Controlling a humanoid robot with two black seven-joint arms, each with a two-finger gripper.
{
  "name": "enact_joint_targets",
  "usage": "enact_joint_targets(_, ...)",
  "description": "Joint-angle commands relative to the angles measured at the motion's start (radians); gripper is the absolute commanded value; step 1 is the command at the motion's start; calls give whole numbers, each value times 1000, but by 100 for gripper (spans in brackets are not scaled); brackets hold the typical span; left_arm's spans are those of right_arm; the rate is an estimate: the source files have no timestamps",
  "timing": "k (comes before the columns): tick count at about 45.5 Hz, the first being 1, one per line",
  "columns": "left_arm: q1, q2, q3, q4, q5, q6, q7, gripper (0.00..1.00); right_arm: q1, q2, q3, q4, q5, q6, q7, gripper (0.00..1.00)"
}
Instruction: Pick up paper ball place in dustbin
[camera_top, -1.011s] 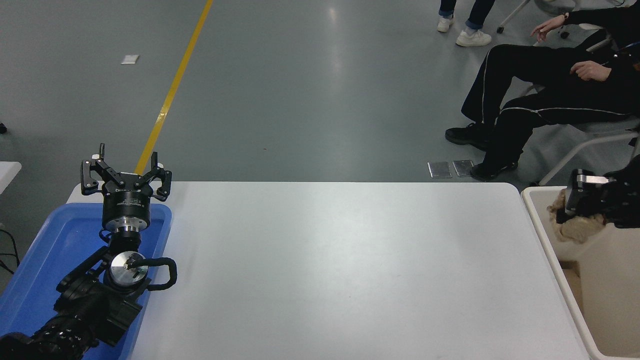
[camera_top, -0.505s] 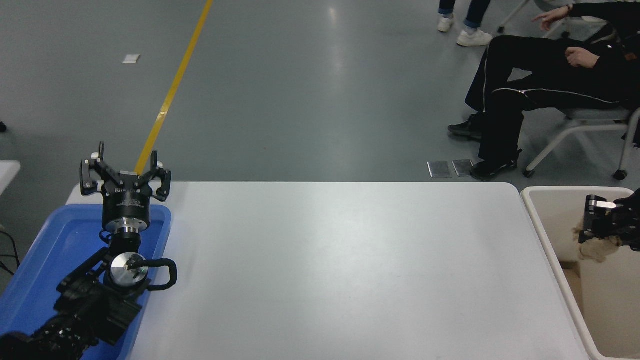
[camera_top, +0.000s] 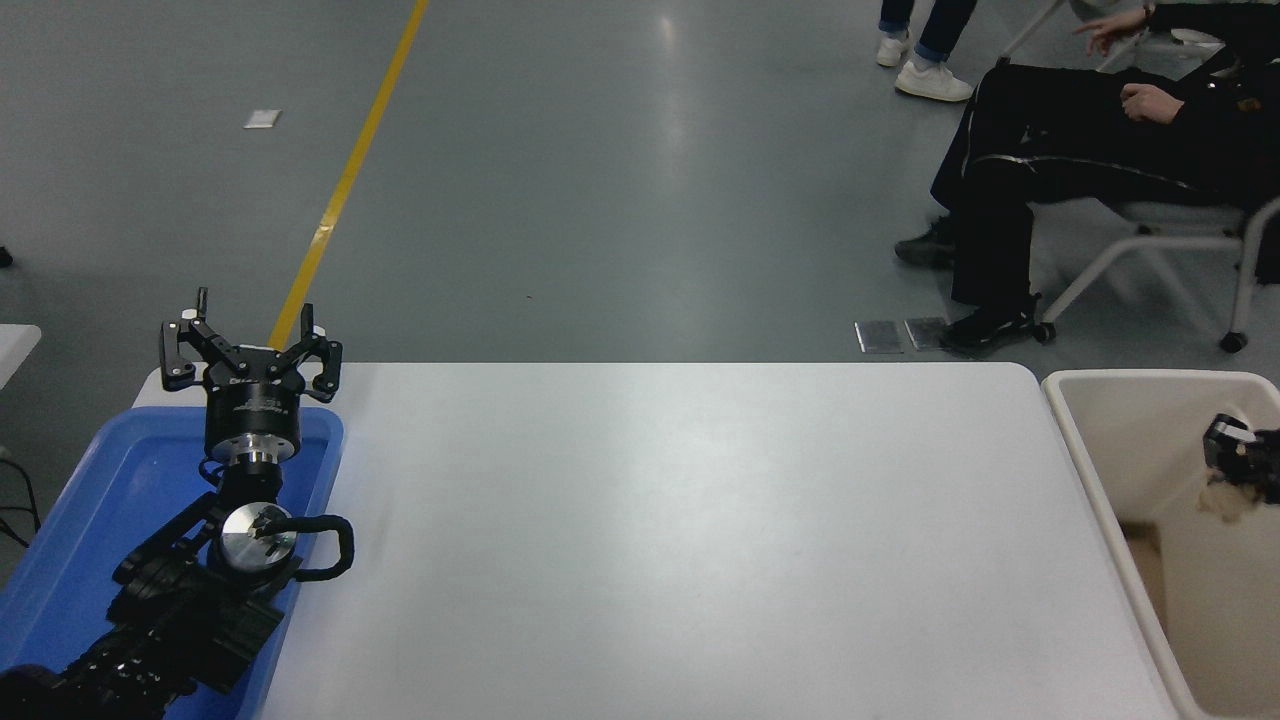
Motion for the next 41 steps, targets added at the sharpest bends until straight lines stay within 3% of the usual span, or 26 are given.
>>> enact_joint_targets(1, 0, 0, 0, 0, 0, 0, 0, 99, -301, 183, 233, -345, 1, -70, 1, 30)
enact_joint_targets(7, 0, 0, 0, 1, 0, 0, 0, 99, -355, 222, 222, -351, 1, -161, -1, 31)
enact_joint_targets(10, 0, 0, 0, 0, 0, 0, 0, 99, -381, 246, 219, -354, 0, -196, -1, 37)
enact_joint_targets(12, 0, 0, 0, 1, 0, 0, 0, 99, -391, 257, 219, -356, 0, -210, -2, 53)
enact_joint_targets(15, 0, 0, 0, 0, 0, 0, 0, 99, -396, 266, 220, -356, 1, -227, -2, 92)
enact_joint_targets(16, 0, 0, 0, 0, 0, 0, 0, 99, -399, 271, 222, -356, 1, -230, -4, 99)
enact_joint_targets(41, 0, 0, 0, 0, 0, 0, 0, 99, -304, 265, 225, -339, 44, -211, -9, 100)
